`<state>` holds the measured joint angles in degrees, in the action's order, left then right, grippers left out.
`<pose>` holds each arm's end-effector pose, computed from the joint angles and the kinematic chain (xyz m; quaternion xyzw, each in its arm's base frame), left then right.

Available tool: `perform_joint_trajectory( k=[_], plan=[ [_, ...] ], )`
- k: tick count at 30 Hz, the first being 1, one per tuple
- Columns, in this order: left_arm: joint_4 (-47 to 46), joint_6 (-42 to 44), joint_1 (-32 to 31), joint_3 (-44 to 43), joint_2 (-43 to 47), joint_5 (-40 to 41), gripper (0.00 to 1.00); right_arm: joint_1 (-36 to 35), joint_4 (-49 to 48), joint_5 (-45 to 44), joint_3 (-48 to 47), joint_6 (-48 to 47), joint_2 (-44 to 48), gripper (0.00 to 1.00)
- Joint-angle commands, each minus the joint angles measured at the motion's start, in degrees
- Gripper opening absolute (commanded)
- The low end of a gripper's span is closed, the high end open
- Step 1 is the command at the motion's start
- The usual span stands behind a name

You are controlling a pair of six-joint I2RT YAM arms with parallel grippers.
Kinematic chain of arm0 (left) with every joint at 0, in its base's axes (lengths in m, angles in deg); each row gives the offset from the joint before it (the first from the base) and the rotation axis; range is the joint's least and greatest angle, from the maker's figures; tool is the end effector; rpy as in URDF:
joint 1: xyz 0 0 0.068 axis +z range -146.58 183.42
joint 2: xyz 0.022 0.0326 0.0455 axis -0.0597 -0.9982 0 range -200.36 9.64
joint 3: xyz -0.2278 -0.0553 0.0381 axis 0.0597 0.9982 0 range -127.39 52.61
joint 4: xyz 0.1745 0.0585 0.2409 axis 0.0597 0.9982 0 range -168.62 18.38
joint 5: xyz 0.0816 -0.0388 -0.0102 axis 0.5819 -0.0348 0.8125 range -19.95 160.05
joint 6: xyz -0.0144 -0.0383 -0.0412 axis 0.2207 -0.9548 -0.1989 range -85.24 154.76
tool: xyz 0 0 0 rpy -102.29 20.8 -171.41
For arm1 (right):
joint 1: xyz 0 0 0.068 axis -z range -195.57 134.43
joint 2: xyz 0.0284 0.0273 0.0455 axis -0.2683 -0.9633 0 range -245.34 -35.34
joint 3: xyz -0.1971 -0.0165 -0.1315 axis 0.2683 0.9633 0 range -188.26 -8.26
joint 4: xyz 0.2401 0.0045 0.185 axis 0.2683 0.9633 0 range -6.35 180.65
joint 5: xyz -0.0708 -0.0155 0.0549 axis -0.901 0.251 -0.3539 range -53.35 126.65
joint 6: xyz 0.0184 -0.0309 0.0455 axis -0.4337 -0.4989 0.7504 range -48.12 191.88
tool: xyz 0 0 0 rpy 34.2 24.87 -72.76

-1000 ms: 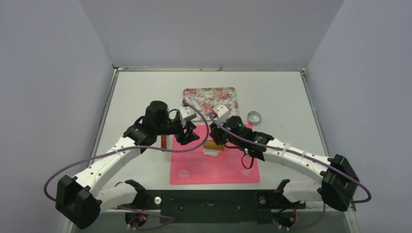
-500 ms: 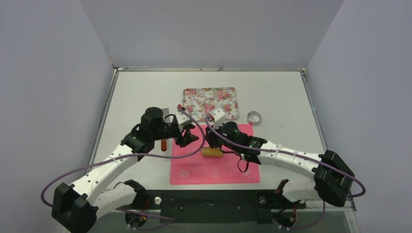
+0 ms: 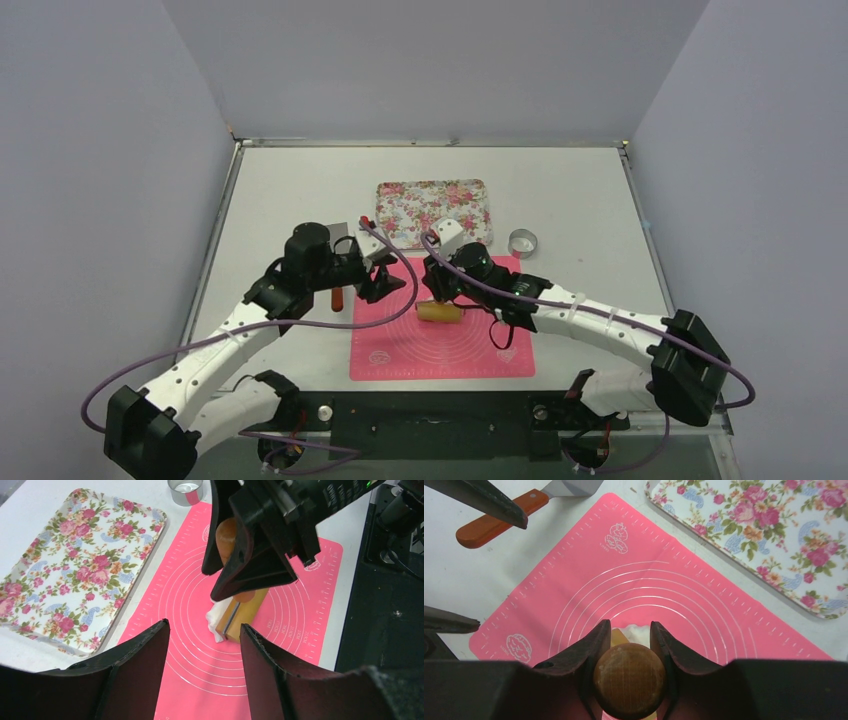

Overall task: Roll out the dumpling wrappers from the dough
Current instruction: Flatten out the dough on the work surface.

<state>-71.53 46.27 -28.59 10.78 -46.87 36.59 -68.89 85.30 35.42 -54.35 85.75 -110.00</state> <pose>0.2341 -0.1734 0.2475 0.4439 0.6766 -0.3301 0.4861 0.2052 0.2740 0.1890 -0.2876 0.8178 0.2679 0.4202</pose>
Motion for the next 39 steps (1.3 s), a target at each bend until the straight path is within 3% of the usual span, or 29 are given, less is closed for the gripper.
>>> perform_joint_trajectory(
  k=[1,13,22,29,34,39],
  plan=[
    [0.50,0.45,2.15,-2.06,2.50,1.04,0.52,0.83,1.99,-0.72,-4.26,-2.96,5.16,0.00],
    [1.90,-7.03,13.69,1.04,7.15,5.66,0.60,3.10,-6.44,0.27,-2.42,-2.18,-3.96,0.00],
    [11.26,-7.54,18.97,0.72,7.37,17.55,0.66,0.34,-8.35,-1.06,1.57,1.62,-3.55,0.00],
    [35.91,1.78,23.23,-15.76,-0.54,21.83,0.67,3.79,-11.42,-3.70,-0.63,-0.05,-7.43,0.00],
    [41.11,5.94,26.02,-23.47,-0.21,21.89,0.68,6.30,-13.55,-3.48,-0.74,-0.69,-6.68,0.00],
    [44.22,3.14,27.05,-29.62,-3.44,18.62,0.68,6.49,-18.79,-2.54,0.74,0.41,-8.51,0.00]
  ],
)
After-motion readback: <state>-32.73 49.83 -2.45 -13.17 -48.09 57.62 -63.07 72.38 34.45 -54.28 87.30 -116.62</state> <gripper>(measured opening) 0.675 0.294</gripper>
